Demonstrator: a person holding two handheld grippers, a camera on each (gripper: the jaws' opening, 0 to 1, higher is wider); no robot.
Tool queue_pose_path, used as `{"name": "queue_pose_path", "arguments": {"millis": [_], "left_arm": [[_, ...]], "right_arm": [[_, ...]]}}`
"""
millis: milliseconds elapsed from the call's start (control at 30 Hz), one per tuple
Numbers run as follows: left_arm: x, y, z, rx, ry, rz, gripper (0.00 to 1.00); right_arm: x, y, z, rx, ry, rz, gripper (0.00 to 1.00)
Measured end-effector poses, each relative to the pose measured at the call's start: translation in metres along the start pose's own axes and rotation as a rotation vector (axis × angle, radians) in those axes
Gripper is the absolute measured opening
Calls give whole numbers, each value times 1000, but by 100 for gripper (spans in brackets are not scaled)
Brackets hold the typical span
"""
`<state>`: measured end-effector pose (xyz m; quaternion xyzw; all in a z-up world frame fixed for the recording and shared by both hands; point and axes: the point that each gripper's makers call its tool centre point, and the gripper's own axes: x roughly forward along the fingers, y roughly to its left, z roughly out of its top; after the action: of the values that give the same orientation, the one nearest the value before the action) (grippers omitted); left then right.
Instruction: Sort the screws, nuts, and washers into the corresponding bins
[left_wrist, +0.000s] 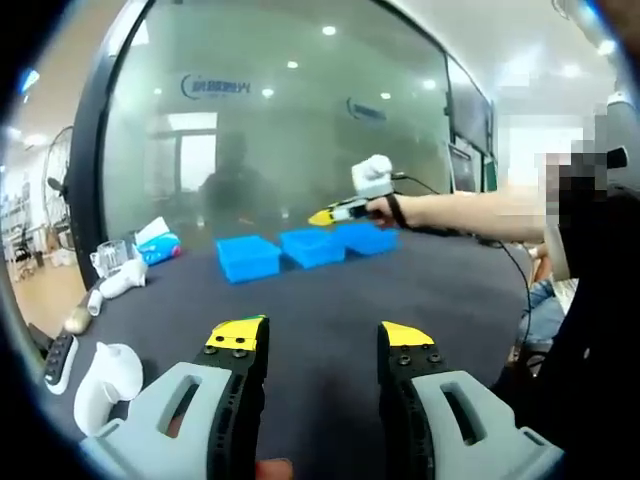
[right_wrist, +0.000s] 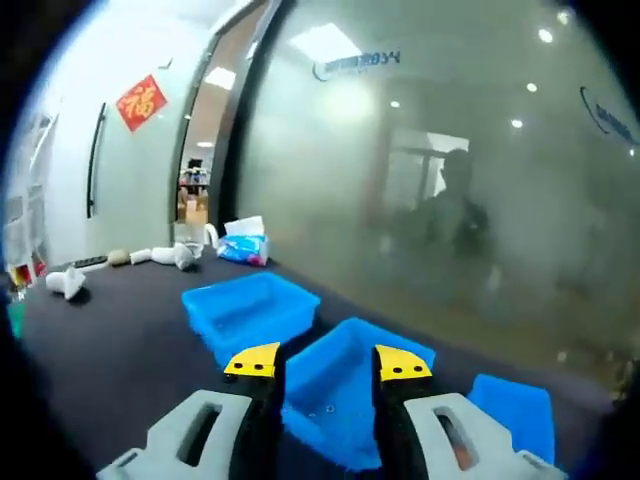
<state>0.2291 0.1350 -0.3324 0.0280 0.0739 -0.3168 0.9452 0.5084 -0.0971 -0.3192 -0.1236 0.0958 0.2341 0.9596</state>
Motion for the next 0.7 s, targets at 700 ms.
{"name": "queue_pose_path", "arguments": {"millis": [700], "left_arm": [[-6,23,9,-75,-68,93,42]], "right_arm": [[-231,-1,-47,153,-214,-72,31]]}}
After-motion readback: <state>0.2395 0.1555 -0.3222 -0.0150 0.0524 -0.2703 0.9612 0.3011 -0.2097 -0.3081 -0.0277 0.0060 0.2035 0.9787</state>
